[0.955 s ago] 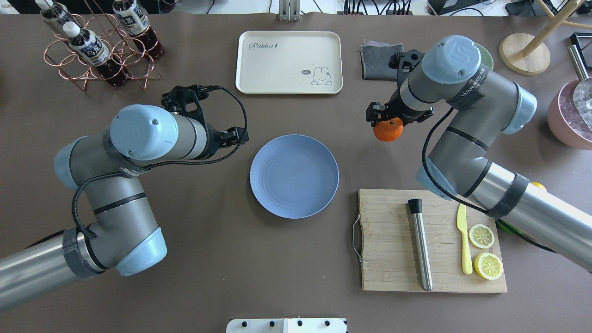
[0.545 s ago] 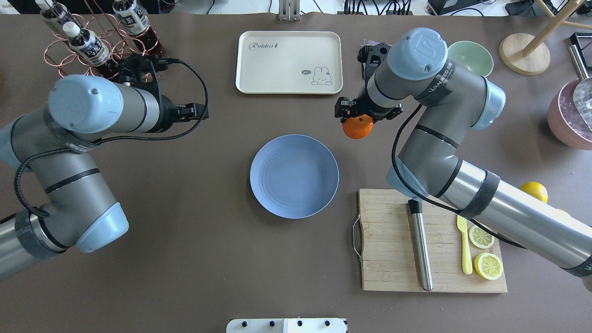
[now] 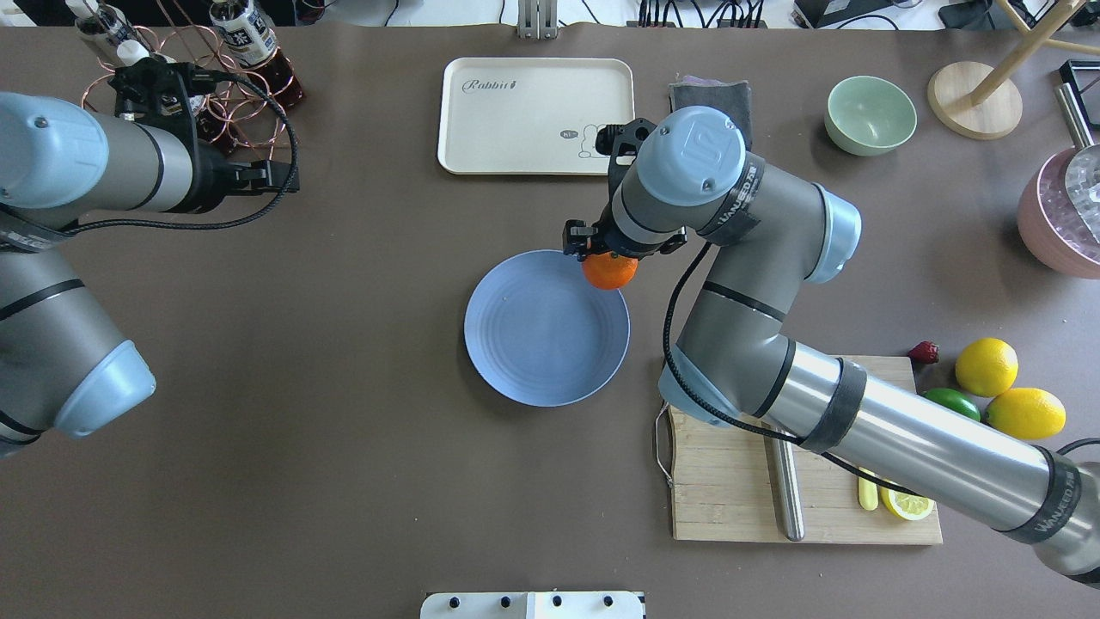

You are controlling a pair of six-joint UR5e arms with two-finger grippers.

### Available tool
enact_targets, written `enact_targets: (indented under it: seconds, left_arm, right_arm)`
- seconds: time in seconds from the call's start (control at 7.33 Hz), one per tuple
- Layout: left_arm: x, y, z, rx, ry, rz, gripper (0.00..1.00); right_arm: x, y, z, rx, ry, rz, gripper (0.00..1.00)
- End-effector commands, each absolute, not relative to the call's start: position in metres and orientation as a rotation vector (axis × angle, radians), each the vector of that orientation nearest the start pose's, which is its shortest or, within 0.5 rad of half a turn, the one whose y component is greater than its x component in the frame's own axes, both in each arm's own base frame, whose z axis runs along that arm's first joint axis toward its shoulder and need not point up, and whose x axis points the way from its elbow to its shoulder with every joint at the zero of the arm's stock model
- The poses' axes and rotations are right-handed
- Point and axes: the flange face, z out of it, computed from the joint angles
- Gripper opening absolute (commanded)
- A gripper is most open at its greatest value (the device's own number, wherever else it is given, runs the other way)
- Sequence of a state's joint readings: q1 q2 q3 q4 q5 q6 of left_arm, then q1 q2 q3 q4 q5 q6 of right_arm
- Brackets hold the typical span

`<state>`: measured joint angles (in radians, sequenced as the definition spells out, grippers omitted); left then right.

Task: Pick orange to plate
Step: 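Carry the orange with the right gripper over the blue plate while the left arm withdraws, then lower the orange onto the blue plate and open the right gripper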

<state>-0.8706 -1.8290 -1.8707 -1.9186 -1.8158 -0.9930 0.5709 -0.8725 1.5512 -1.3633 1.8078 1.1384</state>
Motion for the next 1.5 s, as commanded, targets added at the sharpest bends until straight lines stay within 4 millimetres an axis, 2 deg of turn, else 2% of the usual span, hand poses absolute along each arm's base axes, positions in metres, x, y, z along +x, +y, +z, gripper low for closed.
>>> enact_targets:
  seconds: [0.0, 0.27, 0.55, 0.68, 0.82, 0.95, 1.09, 1.23, 1.36]
  left_arm:
    - [0.239, -0.52, 0.386, 0.409, 0.787, -0.035, 0.98]
    - [0.218, -0.526, 0.397, 0.404, 0.753, -0.035, 0.98]
    - [0.195, -0.527, 0.403, 0.384, 0.779, -0.011, 0.98]
    - [0.184, -0.526, 0.415, 0.389, 0.753, 0.021, 0.98]
    - [0.18, -0.526, 0.416, 0.39, 0.75, 0.021, 0.98]
    - [0.18, -0.527, 0.417, 0.389, 0.75, 0.021, 0.98]
    - [0.176, -0.527, 0.416, 0.393, 0.75, 0.016, 0.98]
    - [0.161, -0.523, 0.431, 0.391, 0.727, 0.027, 0.98]
    - [0.121, -0.52, 0.458, 0.399, 0.7, 0.104, 0.98]
  right_arm:
    - [-0.585, -0.437, 0.213, 0.243, -0.881, 0.016, 0.0]
    - [-0.616, -0.439, 0.203, 0.25, -0.86, 0.011, 0.0]
    - [-0.624, -0.433, 0.207, 0.244, -0.852, 0.0, 0.0]
    - [-0.623, -0.433, 0.208, 0.242, -0.845, -0.001, 0.0]
    - [-0.623, -0.433, 0.216, 0.238, -0.825, -0.009, 0.0]
    - [-0.622, -0.434, 0.217, 0.231, -0.812, -0.001, 0.98]
    - [-0.619, -0.435, 0.218, 0.246, -0.801, 0.008, 1.0]
    - [-0.612, -0.441, 0.216, 0.243, -0.792, 0.017, 1.0]
    - [-0.585, -0.447, 0.197, 0.225, -0.778, 0.028, 1.0]
